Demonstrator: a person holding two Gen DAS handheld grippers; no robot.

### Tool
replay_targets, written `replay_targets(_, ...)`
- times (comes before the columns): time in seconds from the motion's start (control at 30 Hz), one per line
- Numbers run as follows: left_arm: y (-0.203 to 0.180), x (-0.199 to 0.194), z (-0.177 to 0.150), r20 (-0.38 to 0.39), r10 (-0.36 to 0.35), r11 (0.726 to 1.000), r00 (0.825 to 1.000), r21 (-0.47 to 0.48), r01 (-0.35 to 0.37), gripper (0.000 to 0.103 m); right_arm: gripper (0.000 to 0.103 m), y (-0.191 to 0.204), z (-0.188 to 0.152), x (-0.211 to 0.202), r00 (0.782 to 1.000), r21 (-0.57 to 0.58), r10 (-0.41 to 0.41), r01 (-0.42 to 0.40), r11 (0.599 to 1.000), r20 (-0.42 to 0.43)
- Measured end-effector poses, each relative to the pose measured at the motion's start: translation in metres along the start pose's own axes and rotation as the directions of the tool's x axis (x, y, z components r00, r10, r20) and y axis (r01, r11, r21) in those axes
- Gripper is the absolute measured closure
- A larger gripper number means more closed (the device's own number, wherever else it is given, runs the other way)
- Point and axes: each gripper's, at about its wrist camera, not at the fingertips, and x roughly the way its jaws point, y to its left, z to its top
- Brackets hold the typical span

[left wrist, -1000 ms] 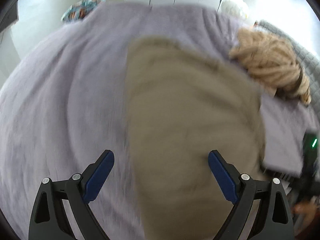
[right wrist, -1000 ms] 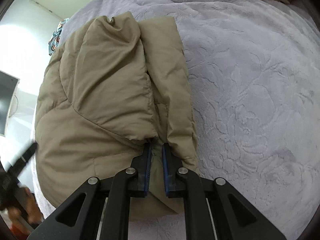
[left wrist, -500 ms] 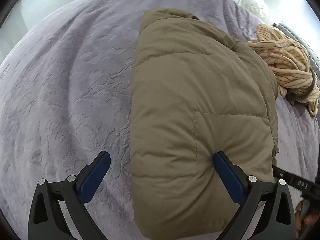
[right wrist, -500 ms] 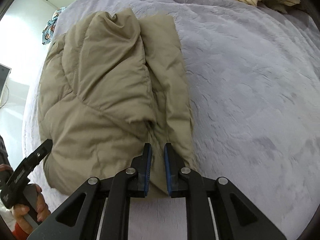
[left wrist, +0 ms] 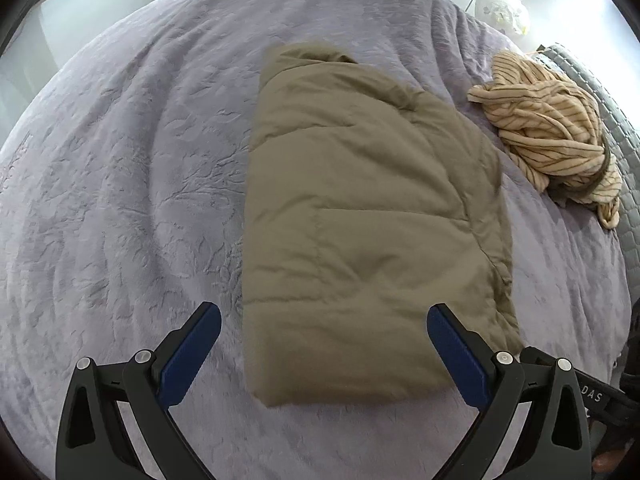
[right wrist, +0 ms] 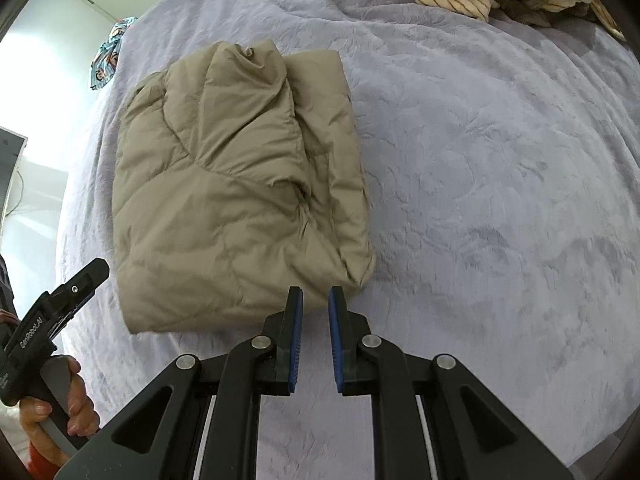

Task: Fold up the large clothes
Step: 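Open both tools and withdraw them from the folded jacket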

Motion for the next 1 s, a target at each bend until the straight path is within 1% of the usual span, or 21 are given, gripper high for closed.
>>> replay_targets(0.3,-0.007,-0.028,-0.022,-0.021,0.025,0.999,0.999,0.043,-0.024,0.0,0.088,-0.006,-0.027,-0.022,1.0,0.016,0.021,-0.02,1.0,-0.009)
replay_targets(0.43,-0.004,-0.045,-0.034,-0.032,0.007,1.0,0.999,0.031,-0.006,0.0,0.088,-0.005,-0.037,-0.032,0.999,0.016,0.03,-0.029,0.999,-0.017)
replay_targets(0.5,-0.002,-0.055,-0.039,-0.016,0.012,1.0,1.0,0.029,-0.011,0.0,0.088,0.001,-0.041,-0.041,1.0,-0.008,0.027,-0.027,1.0,-0.006)
replay_targets(0.57,-0.002,-0.069,-0.044,0.017,0.028,0.999,0.999,0.035,-0.029,0.0,0.088,0.008,-0.042,-0.051,1.0,-0.038,0.022,-0.021,0.999,0.015)
replay_targets(0.63,-0.002,-0.079,-0.047,0.034,0.037,0.999,0.999,0.03,-0.038,0.0,0.073,0.018,-0.041,-0.064,0.999,-0.07,0.017,-0.014,0.997,0.05)
replay_targets(0.67,-0.002,-0.083,-0.047,0.039,0.039,0.999,0.998,0.022,-0.04,0.0,0.054,0.021,-0.039,-0.069,0.998,-0.079,0.02,-0.015,0.997,0.065)
replay_targets(0.7,-0.001,-0.089,-0.047,0.045,0.043,0.999,0.998,0.012,-0.044,0.0,0.044,0.025,-0.037,-0.076,0.996,-0.09,0.026,-0.018,0.996,0.087)
replay_targets(0.77,-0.002,-0.099,-0.044,0.064,0.061,0.998,0.996,0.0,-0.061,0.0,0.044,0.033,-0.034,-0.088,0.992,-0.112,0.031,-0.017,0.994,0.119)
replay_targets(0.87,-0.007,-0.116,-0.039,0.112,0.092,0.996,0.989,0.008,-0.094,0.0,0.043,0.046,-0.029,-0.104,0.987,-0.132,0.029,-0.008,0.991,0.159)
replay_targets(0.9,-0.009,-0.123,-0.037,0.133,0.106,0.994,0.985,0.012,-0.109,0.0,0.037,0.05,-0.027,-0.109,0.985,-0.139,0.027,-0.003,0.99,0.173)
replay_targets(0.93,-0.01,-0.129,-0.034,0.151,0.112,0.993,0.982,0.015,-0.116,0.0,0.027,0.054,-0.026,-0.114,0.982,-0.144,0.024,0.003,0.99,0.187)
replay_targets(0.97,-0.011,-0.134,-0.033,0.161,0.113,0.993,0.981,0.015,-0.117,0.0,0.022,0.057,-0.024,-0.119,0.977,-0.15,0.017,0.015,0.989,0.211)
replay_targets(1.0,-0.012,-0.14,-0.031,0.174,0.113,0.993,0.978,0.013,-0.117,0.0,0.02,0.061,-0.024,-0.125,0.971,-0.157,0.01,0.028,0.987,0.238)
